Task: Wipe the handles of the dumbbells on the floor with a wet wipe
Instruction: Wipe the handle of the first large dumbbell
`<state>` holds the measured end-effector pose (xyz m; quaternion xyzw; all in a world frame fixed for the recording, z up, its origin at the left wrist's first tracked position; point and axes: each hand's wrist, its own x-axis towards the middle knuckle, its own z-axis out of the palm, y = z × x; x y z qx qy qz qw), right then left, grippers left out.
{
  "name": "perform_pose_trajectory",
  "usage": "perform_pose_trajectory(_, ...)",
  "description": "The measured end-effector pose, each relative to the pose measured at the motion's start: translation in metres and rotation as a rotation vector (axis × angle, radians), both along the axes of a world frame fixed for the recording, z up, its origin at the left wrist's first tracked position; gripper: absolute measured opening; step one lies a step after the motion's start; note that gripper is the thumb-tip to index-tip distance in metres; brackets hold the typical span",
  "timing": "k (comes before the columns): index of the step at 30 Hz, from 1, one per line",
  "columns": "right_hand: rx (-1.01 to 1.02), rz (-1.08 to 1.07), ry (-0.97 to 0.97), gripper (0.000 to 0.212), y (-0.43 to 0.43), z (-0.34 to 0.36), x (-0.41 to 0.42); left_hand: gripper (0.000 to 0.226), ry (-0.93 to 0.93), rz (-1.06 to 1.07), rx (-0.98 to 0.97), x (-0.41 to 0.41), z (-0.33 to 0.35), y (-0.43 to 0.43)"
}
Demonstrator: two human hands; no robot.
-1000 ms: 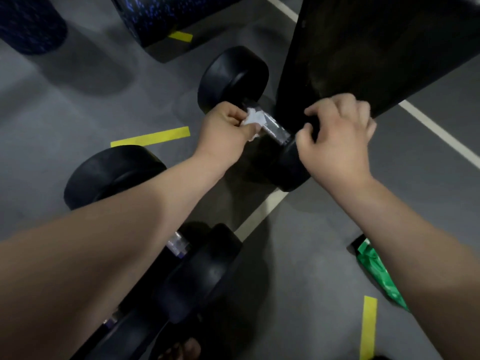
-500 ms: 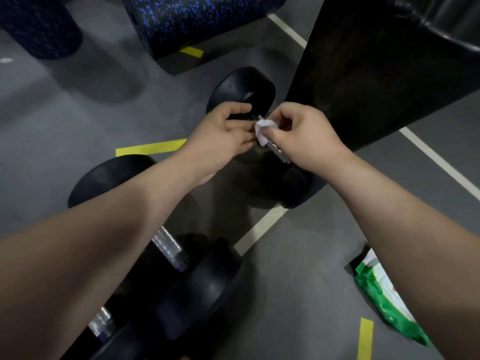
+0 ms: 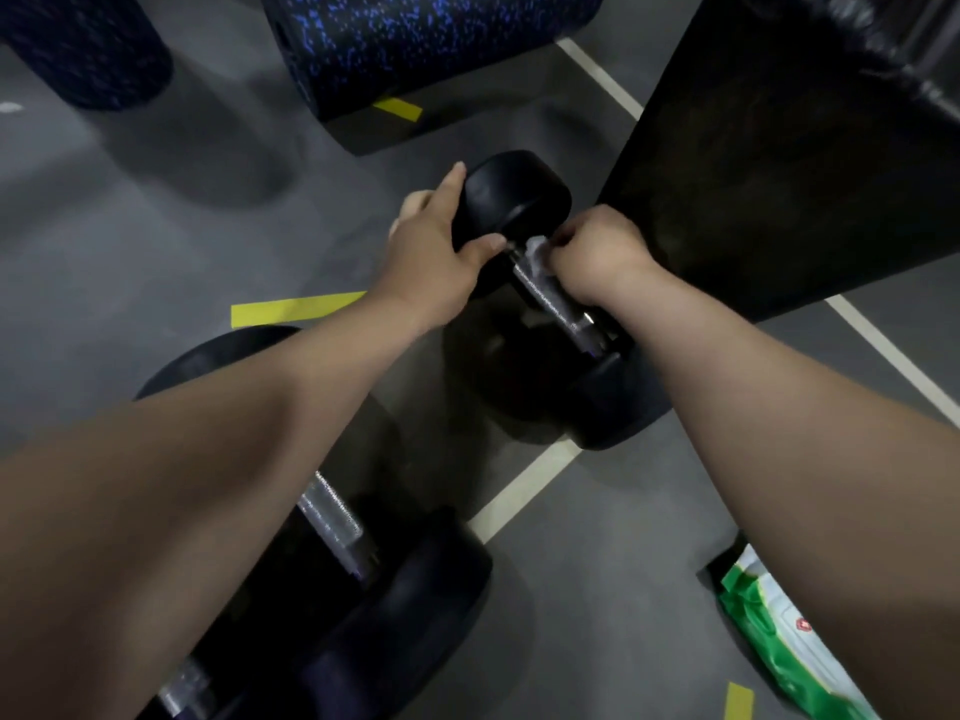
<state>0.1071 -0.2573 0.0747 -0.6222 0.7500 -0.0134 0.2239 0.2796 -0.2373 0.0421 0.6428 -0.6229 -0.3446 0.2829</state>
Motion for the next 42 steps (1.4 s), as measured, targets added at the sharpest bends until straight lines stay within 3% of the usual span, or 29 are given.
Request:
perform_pose_trajectory(6, 0.105, -0.23, -0.146, 0.035, -0.017, -0.024, -0.006, 0.077, 0.015, 0.013, -0.017, 0.003, -0.004, 0.011)
perform_pose_trajectory(12, 0.162, -0.336, -0.6, 0.013, -0.013, -0.023, -0.012, 0.077, 0.016, 0.017, 0.008, 0.006, -0.004, 0.015)
perform_pose_trajectory(15, 0.173, -0.283, -0.545, 0.034, -0.011, -0.028, -0.009, 0.077, 0.01, 0.013, 0.01, 0.008, -0.004, 0.017)
perform_pose_trajectory(19, 0.235, -0.252, -0.436, 0.016, -0.01, -0.034, -0.007, 0.077, 0.005, 0.011, 0.001, 0.008, -0.005, 0.019)
perform_pose_trajectory(27, 0.349, -0.365, -0.802, 0.02, -0.014, -0.015, -0.013, 0.078, 0.018, 0.006, -0.003, 0.009, -0.009, 0.018)
perform_pose_trajectory(36, 0.172, -0.317, -0.777, 0.014, -0.007, -0.008, -0.014, 0.077, -0.001, -0.001, 0.001, 0.009, -0.01, 0.016)
perform_pose_trajectory(42, -0.091, -0.196, -0.447, 0.022, 0.004, 0.009, -0.015, 0.077, -0.007, 0.007, -0.005, 0.01, -0.009, 0.017)
